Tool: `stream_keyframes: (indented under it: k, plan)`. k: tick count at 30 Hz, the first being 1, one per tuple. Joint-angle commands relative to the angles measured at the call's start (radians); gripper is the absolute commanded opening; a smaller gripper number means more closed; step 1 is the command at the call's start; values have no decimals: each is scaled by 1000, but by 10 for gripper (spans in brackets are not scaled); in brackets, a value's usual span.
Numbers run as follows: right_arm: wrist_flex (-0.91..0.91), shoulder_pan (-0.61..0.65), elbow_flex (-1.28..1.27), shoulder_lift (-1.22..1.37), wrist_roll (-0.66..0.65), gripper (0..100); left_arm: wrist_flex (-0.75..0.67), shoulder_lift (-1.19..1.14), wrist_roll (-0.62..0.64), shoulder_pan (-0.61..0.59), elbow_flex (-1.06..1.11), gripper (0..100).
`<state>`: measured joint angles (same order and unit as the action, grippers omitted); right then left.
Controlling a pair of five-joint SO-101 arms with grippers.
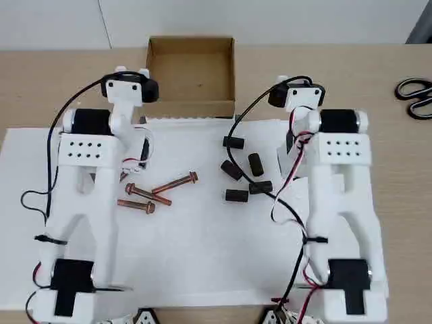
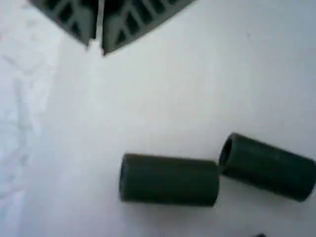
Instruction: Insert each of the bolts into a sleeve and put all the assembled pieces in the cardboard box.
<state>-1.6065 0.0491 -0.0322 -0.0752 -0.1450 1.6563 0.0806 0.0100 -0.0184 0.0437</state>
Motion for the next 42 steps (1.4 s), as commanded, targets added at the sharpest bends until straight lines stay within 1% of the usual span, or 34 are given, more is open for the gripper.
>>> stream_keyframes:
  k: [1, 7, 10, 12, 17, 23, 39, 42]
  plan:
    - [12, 33, 121, 71, 11, 8, -31, -32, -31, -29, -44, 16]
    - [-28, 96, 304, 232, 11, 128, -18, -138, -32, -100, -45, 137]
    - [-25, 117, 362, 295, 11, 125, -40, -144, -32, -143, -45, 164]
    - [-22, 136, 381, 332, 11, 125, -58, -149, -32, -163, -45, 164]
    - [-22, 179, 437, 420, 11, 126, -83, -152, -32, -155, -41, 164]
    - [-22, 194, 520, 507, 11, 126, -94, -152, -32, -155, -39, 164]
    - [30, 206, 531, 653, 9, 125, -95, -152, -34, -157, -39, 164]
    - [45, 216, 531, 671, -20, 125, -95, -152, -34, -157, -39, 164]
